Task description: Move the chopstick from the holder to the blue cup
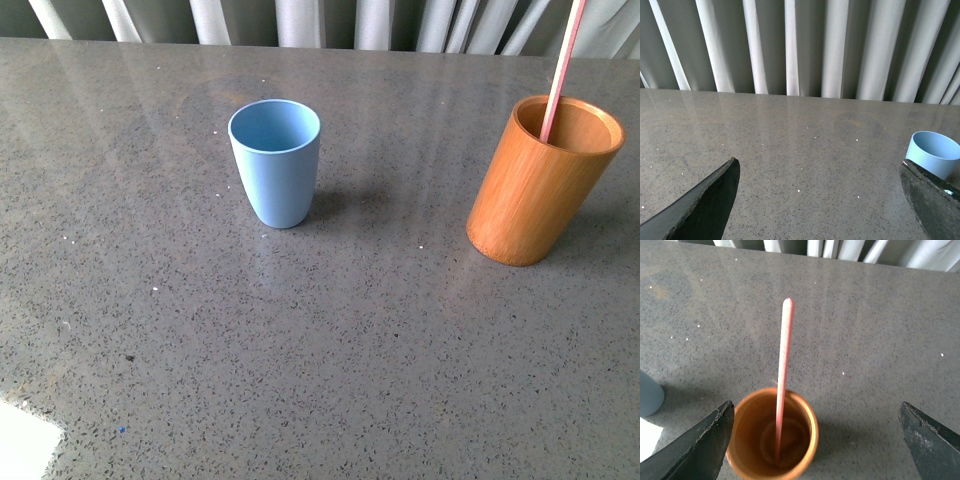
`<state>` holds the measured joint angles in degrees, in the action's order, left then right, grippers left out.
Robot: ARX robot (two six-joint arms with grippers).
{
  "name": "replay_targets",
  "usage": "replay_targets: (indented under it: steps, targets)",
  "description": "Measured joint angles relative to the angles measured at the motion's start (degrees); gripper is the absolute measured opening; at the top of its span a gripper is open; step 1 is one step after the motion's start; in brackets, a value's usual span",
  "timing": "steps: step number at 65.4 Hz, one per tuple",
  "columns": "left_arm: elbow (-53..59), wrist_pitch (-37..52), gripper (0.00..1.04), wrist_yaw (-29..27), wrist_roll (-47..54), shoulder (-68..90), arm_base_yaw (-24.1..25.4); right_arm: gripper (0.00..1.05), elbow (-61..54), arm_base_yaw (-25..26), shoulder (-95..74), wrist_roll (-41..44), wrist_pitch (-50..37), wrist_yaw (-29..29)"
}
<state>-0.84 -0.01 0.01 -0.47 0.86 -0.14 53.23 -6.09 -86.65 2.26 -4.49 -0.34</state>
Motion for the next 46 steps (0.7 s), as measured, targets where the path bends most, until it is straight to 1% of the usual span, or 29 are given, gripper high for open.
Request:
replay_targets:
  steps: [9, 23, 46]
  targets:
    - [0.0, 0.0, 0.96, 0.0, 0.0, 0.0, 0.0, 0.96, 4.6, -1.2, -5.0, 0.0, 0.0, 1.9]
    - [0.0, 0.0, 0.96, 0.0, 0.0, 0.0, 0.0, 0.96, 11.0, -1.9, -10.8, -0.4, 0.9, 3.0]
    - [0.0, 0.0, 0.96, 0.0, 0.0, 0.0, 0.0, 0.96, 14.4, -1.9, -14.6, -1.9, 1.7, 3.1]
